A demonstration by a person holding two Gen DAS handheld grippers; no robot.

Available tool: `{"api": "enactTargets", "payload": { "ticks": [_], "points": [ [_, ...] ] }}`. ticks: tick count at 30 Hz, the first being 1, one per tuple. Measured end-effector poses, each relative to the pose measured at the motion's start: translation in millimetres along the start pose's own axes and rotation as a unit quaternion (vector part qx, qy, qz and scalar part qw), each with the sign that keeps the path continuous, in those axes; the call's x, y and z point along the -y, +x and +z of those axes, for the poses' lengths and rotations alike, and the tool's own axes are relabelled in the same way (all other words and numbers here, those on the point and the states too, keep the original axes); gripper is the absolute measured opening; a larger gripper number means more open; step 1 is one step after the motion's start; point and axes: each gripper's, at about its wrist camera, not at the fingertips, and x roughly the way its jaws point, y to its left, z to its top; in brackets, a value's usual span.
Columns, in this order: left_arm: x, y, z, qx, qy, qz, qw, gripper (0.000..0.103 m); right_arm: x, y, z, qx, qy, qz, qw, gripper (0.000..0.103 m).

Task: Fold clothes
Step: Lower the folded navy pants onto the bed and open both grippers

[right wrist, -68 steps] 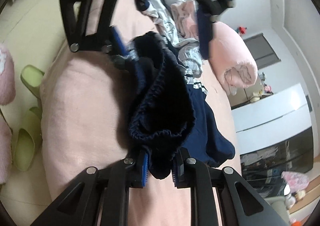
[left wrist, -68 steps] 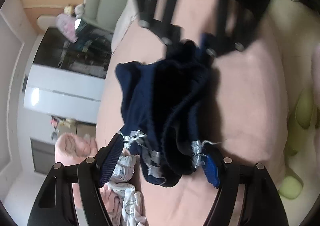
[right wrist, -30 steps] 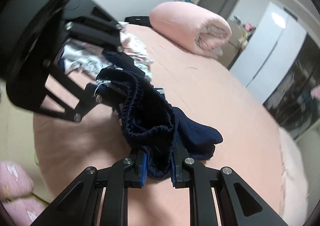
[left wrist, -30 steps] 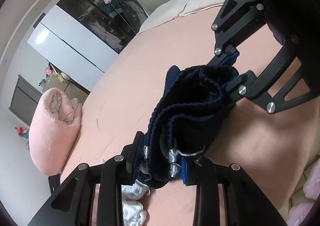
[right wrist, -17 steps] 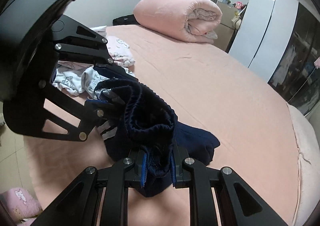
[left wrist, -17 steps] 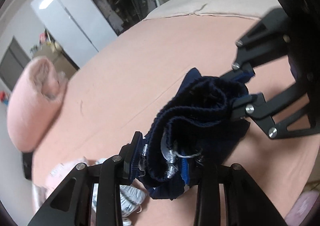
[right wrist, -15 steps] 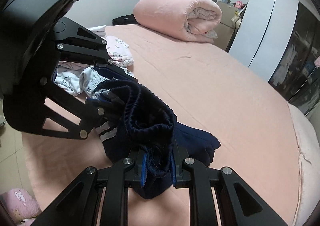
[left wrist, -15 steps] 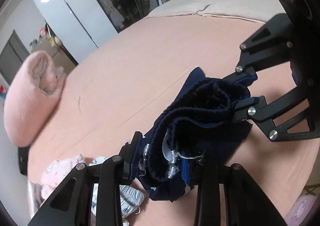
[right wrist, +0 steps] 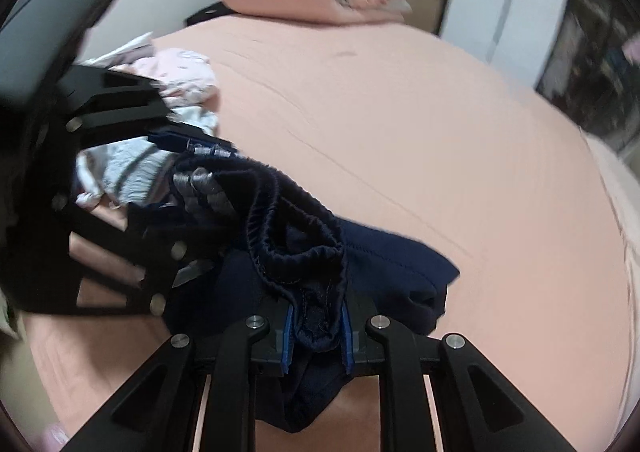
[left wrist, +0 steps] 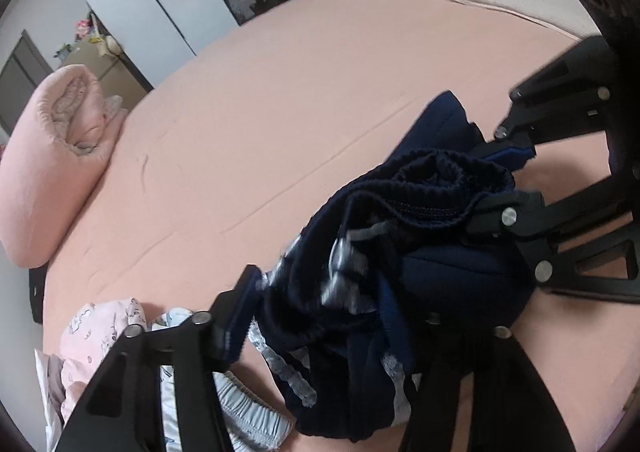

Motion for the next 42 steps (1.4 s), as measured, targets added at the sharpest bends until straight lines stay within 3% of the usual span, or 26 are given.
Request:
{"api": "enactTargets", "payload": {
  "ticks": [3,4,8,10,15,20,23,28,31,35,39,42],
  "points": [
    [0,-7,-1,0.017,-0.024,0.040,0.9988,0.069,3,-1,-3,0.006,0.035,-0.022,0.999,0.033],
    [-1,-10,-1,0.024,-0.034,0.051,0.9979,0.070,3,-4,-4,0.012,0.046,-0.046,0.998,0.041],
    [-11,-30,-1,0.045,-0.084,0.060,0.9936,0.071,5,-19,-2,0.044,0.063,-0.100,0.992,0.063],
    [-19,-33,-1,0.047,-0.107,0.062,0.9912,0.072,9,-29,0,0.057,0.077,-0.100,0.990,0.067],
    [-38,-41,-5,0.045,-0.170,0.056,0.9828,0.073,24,-46,0,0.073,0.130,-0.089,0.985,0.067],
    [-57,-38,-20,0.045,-0.257,0.012,0.9652,0.073,36,-49,-5,0.074,0.179,-0.075,0.978,0.067],
    [-53,-33,-28,0.032,-0.287,0.009,0.9573,0.073,38,-41,-14,0.064,0.194,-0.072,0.976,0.067],
    [-44,-15,-24,0.010,-0.295,0.020,0.9552,0.074,38,-29,-26,0.052,0.224,-0.047,0.972,0.067],
    [-39,-4,-20,-0.003,-0.281,0.036,0.9590,0.074,40,-21,-24,0.050,0.237,-0.032,0.970,0.067],
    [-41,10,-20,-0.024,-0.254,0.094,0.9624,0.074,44,-7,-22,0.034,0.230,-0.044,0.972,0.067],
    [-49,22,-35,-0.055,-0.248,0.128,0.9586,0.074,62,4,-29,0.010,0.243,-0.072,0.967,0.067],
    [-57,18,-41,-0.055,-0.266,0.121,0.9549,0.073,80,6,-40,0.004,0.286,-0.047,0.957,0.067]
  ]
}}
